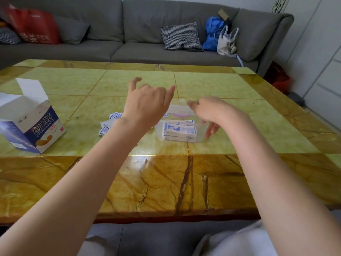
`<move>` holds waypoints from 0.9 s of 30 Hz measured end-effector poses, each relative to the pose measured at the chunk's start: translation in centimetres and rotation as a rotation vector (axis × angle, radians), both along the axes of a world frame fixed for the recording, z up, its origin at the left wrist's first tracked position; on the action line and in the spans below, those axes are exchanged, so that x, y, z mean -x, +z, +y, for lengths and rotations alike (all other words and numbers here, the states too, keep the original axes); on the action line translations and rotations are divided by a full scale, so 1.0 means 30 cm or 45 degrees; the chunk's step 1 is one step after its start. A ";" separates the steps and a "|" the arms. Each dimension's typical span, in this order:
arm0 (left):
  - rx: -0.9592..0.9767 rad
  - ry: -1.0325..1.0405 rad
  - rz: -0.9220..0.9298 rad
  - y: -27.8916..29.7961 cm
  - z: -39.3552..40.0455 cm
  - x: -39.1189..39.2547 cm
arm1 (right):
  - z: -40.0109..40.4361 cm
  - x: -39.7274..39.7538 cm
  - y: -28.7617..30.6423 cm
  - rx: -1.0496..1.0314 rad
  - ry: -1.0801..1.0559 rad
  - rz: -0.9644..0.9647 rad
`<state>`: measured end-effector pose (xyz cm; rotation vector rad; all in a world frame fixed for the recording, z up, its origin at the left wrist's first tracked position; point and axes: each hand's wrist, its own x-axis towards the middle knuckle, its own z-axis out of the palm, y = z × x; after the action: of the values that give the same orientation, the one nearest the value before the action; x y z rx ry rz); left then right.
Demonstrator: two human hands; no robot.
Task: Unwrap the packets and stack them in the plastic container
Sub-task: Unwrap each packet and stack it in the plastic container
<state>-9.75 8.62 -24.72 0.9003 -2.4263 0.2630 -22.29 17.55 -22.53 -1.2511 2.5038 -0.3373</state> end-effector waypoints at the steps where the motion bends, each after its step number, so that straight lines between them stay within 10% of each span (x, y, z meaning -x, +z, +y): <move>1: -0.011 0.021 0.034 0.007 -0.009 -0.015 | 0.012 -0.010 0.021 0.049 0.022 0.077; 8: -0.479 0.227 -0.124 -0.082 -0.143 -0.198 | 0.003 -0.191 0.019 0.551 0.406 0.165; 12: -0.829 0.261 -0.433 -0.182 -0.148 -0.284 | -0.080 -0.327 -0.124 0.272 0.701 0.014; 18: -0.850 0.155 -0.192 -0.170 -0.141 -0.362 | -0.198 -0.380 -0.278 0.219 0.760 0.232; 27: -1.003 0.114 -0.063 -0.146 -0.121 -0.473 | -0.206 -0.394 -0.226 0.411 0.652 -0.097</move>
<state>4.44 5.00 -29.10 1.3268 -2.5482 -0.6982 -10.46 11.39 -29.31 -1.8999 2.0182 -0.6564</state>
